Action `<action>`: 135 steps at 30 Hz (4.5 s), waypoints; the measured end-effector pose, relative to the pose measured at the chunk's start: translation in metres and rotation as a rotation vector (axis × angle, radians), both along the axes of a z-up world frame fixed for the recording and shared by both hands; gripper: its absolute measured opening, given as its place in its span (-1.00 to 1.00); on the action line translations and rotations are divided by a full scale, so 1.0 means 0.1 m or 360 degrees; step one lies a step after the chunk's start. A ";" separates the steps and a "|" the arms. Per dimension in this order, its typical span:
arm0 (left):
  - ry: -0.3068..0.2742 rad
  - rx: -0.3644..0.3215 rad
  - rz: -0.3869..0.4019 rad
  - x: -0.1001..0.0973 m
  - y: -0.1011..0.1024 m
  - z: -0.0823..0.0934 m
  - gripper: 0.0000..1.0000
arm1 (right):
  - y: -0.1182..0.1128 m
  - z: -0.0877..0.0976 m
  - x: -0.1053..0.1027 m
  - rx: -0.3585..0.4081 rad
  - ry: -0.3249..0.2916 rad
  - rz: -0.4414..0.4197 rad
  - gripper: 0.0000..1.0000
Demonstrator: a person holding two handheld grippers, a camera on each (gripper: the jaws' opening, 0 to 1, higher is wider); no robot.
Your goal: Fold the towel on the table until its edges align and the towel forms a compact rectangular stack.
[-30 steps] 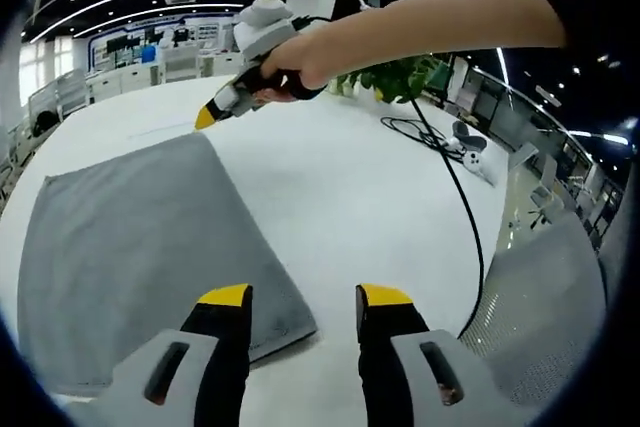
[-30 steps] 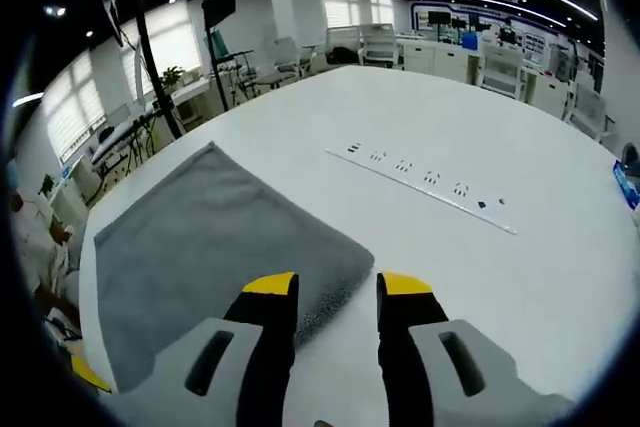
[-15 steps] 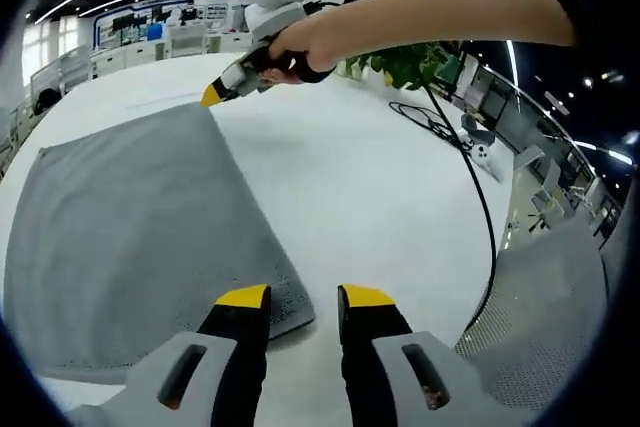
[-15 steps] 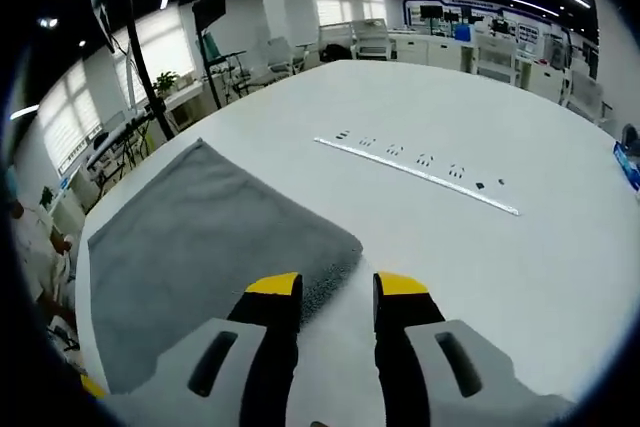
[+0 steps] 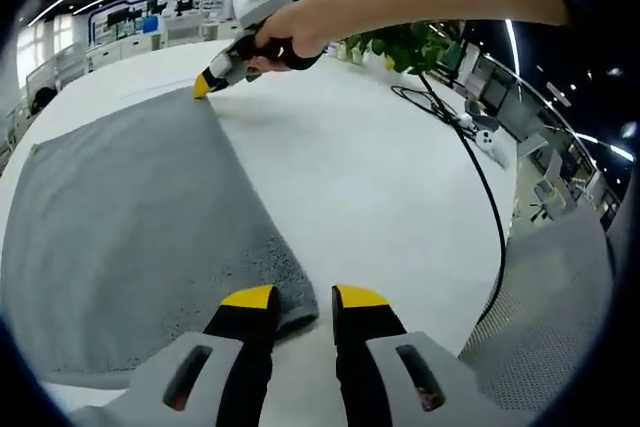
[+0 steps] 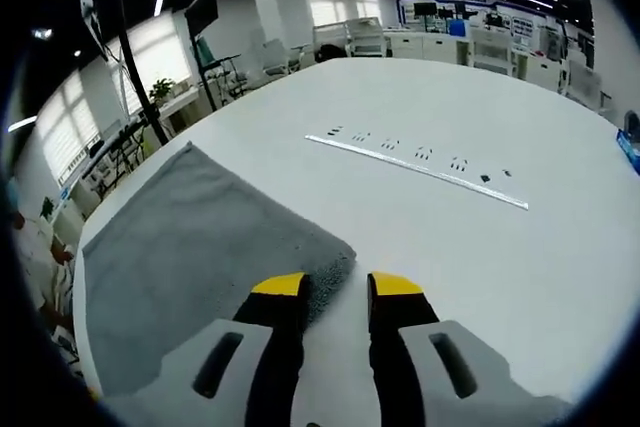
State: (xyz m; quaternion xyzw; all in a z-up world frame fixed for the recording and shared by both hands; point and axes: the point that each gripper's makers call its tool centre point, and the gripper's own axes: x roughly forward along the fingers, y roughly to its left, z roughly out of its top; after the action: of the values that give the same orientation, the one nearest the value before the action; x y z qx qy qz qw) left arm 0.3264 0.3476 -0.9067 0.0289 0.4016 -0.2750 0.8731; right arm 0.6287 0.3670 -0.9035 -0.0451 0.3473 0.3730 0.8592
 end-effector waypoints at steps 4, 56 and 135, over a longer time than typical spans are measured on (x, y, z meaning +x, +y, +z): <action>-0.0015 0.0010 -0.0028 0.00 -0.01 -0.01 -0.54 | 0.04 -0.02 0.01 0.0010 -0.0008 0.0015 -0.64; -0.0012 -0.0143 -0.0281 -0.10 -1.04 -0.05 -0.91 | -1.11 -0.04 -0.04 0.0060 -0.0025 -0.0188 -0.98; -0.0404 -0.0442 -0.0531 -0.18 -1.72 1.16 -0.93 | -1.84 1.02 -0.20 0.0135 -0.0210 -0.0383 -0.99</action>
State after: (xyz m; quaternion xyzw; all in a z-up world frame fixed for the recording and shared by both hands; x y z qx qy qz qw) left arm 0.3088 0.1752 -0.7911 0.0088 0.2368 -0.4621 0.8545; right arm 0.6089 0.1827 -0.8016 0.0089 0.2770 0.2777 0.9198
